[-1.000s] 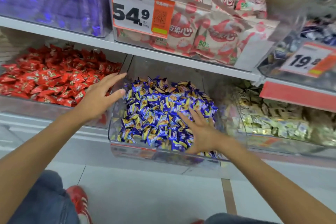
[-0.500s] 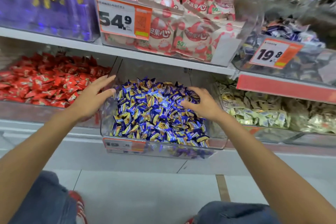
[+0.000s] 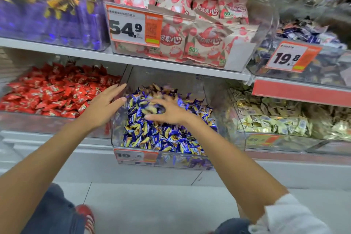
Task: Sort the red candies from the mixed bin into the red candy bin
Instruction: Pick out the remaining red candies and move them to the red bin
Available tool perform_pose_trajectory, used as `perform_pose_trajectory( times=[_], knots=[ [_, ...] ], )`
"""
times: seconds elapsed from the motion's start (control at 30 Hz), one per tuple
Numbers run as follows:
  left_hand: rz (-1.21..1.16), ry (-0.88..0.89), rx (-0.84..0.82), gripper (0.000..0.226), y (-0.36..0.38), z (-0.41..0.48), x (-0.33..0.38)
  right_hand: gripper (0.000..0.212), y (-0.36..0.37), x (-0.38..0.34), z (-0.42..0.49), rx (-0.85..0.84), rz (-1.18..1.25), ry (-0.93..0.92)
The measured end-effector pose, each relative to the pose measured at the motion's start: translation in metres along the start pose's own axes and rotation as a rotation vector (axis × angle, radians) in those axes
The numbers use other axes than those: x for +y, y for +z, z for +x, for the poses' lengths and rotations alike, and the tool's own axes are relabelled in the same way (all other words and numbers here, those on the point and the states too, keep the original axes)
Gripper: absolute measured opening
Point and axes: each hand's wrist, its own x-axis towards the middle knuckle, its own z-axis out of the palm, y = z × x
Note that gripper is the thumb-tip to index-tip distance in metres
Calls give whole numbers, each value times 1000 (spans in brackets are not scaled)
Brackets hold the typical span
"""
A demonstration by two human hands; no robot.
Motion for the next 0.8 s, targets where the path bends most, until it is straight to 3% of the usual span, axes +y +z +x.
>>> perform_pose_trajectory(
  times=[0.1,0.2,0.37,0.53,0.67,0.8],
  knots=[
    [44,8,0,86,-2,2,-3,60,11,7,-18,-162,-58,-147],
    [112,31,23,90,-5,0,3,57,-2,31,-48,-212,-73,-119],
    [164,80,86,64,-8,-10,20,59,-34,76,-103,53,-179,61],
    [233,199,112,55,-6,-26,42,53,-28,90,-132,268,-40,36],
    [381,315,103,38,7,-28,67,60,-14,80,-120,253,-40,38],
    [521,294,67,51,7,-17,62,66,-27,50,-73,250,-52,5]
  ],
)
